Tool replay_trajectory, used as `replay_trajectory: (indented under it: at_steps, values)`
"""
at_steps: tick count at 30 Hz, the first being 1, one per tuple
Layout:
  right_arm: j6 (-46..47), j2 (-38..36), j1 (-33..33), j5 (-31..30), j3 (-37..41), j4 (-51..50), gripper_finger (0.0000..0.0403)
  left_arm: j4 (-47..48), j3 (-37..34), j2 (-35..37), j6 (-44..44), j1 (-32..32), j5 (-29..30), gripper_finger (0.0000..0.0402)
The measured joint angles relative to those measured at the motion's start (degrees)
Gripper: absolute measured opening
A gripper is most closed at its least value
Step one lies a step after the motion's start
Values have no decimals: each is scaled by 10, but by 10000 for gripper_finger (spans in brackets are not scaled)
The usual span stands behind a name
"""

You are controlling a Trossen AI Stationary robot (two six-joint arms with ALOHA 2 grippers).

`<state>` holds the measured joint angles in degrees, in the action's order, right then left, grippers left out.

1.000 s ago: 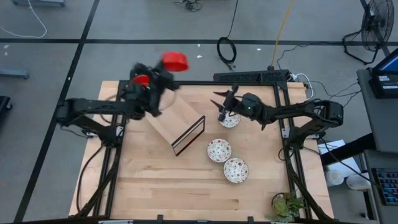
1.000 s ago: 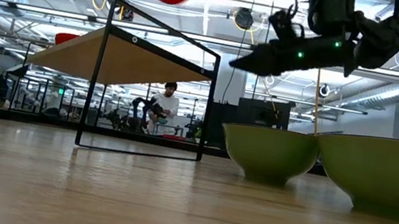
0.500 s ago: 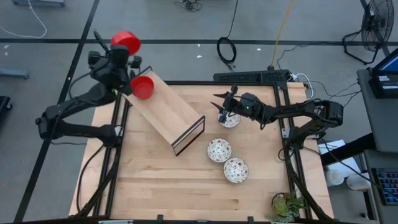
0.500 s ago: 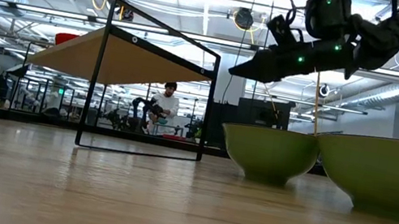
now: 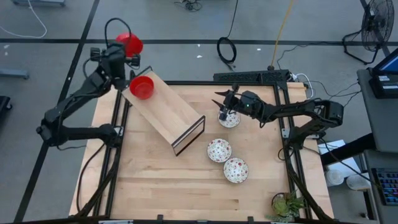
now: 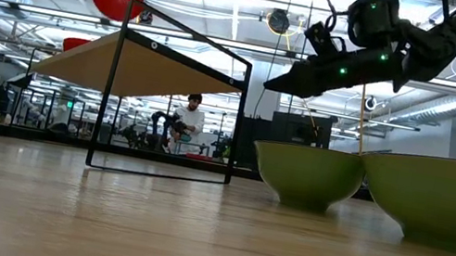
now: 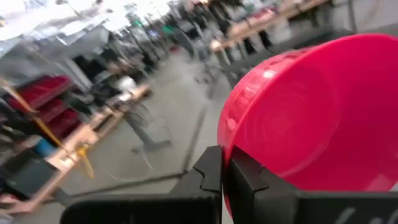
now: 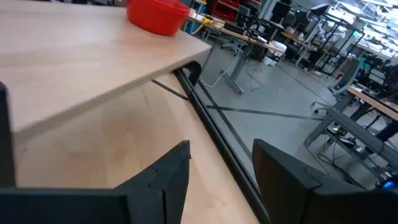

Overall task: Pick & Place Mini bowls
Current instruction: Stack the red bowl on the red bowls on the shelf

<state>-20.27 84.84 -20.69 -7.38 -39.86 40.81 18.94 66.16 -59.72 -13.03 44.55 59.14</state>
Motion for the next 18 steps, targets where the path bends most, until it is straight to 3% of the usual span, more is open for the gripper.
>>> replay_trajectory:
  at_steps: [5,8,10,18]
  values:
    - [15,0,-8,0,0,-4,161,188,83,1,122,-10,-108,3]
    - [16,0,-11,0,0,-4,158,321,140,-3,201,4,-295,3]
    - [16,0,-12,0,0,-4,156,386,156,-7,218,15,-366,3]
    - [18,0,-12,2,0,-4,155,591,157,-75,338,16,-346,3]
